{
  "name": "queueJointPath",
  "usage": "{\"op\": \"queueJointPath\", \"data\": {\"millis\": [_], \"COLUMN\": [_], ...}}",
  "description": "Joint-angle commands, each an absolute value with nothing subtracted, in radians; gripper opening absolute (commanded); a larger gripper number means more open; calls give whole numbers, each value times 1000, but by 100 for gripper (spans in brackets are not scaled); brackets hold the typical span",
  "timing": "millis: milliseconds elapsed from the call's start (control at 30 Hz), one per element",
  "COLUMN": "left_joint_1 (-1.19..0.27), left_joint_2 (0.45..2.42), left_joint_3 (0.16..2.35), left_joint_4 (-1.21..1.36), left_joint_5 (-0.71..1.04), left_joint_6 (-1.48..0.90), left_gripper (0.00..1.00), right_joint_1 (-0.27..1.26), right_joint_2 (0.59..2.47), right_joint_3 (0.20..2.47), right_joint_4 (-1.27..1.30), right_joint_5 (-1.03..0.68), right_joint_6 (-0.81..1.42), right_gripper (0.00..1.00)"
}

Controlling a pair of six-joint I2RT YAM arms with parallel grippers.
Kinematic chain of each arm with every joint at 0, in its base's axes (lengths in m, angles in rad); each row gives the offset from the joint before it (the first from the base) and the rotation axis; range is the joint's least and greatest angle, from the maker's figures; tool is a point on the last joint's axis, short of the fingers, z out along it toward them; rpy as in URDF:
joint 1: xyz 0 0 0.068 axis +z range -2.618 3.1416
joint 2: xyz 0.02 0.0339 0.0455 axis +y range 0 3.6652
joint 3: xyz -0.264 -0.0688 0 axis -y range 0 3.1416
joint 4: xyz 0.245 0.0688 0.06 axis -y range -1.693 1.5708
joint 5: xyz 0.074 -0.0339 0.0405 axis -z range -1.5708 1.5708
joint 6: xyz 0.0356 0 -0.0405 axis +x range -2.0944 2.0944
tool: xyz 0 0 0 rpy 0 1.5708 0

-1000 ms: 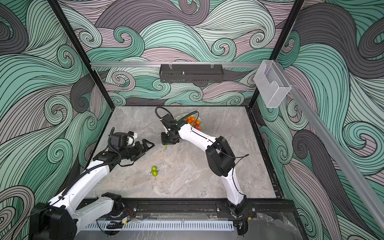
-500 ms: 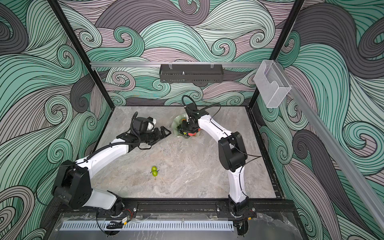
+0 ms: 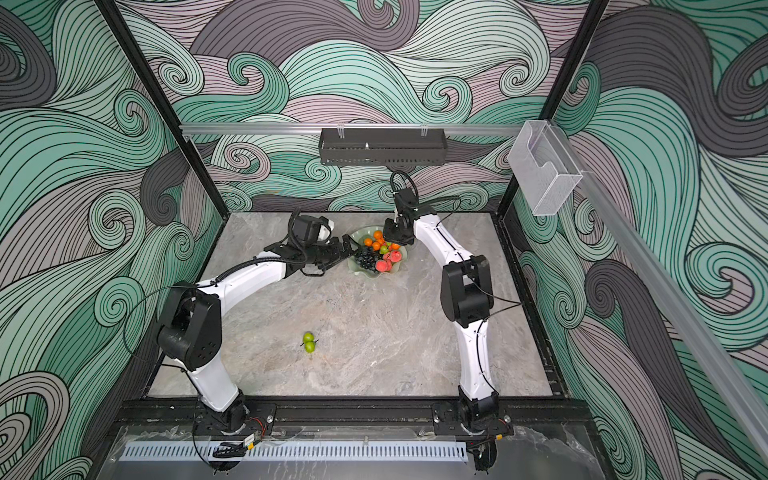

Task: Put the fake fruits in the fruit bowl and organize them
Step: 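Carry both held pears over the green bowl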

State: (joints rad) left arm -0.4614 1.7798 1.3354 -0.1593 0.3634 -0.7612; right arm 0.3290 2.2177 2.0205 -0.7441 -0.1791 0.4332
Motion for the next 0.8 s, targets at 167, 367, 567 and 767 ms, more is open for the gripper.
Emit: {"op": "queueJointPath", "data": {"millis": [167, 367, 567, 767], "left_joint_1": [-470, -471, -471, -471], "left_joint_2": [1849, 1867, 1876, 1878], "left_joint_3": [1424, 1437, 1442, 1445], "left_joint_4": [-159, -157, -156, -157], "left_joint_5": [381, 384, 387, 390], "left_joint_6": [-735, -734, -732, -732], "left_gripper": [98, 98, 98, 98], "right_joint_1": [321, 321, 321, 321], "right_joint_2": [2324, 2382, 2404, 2410], "right_joint_3": [2154, 2220, 2226, 2229], "right_joint_4": [-815, -844, -844, -845], "right_joint_5": [-125, -105, -103, -102], "right_joint_6": [367, 347, 347, 344], "right_gripper": [32, 32, 35, 43]}}
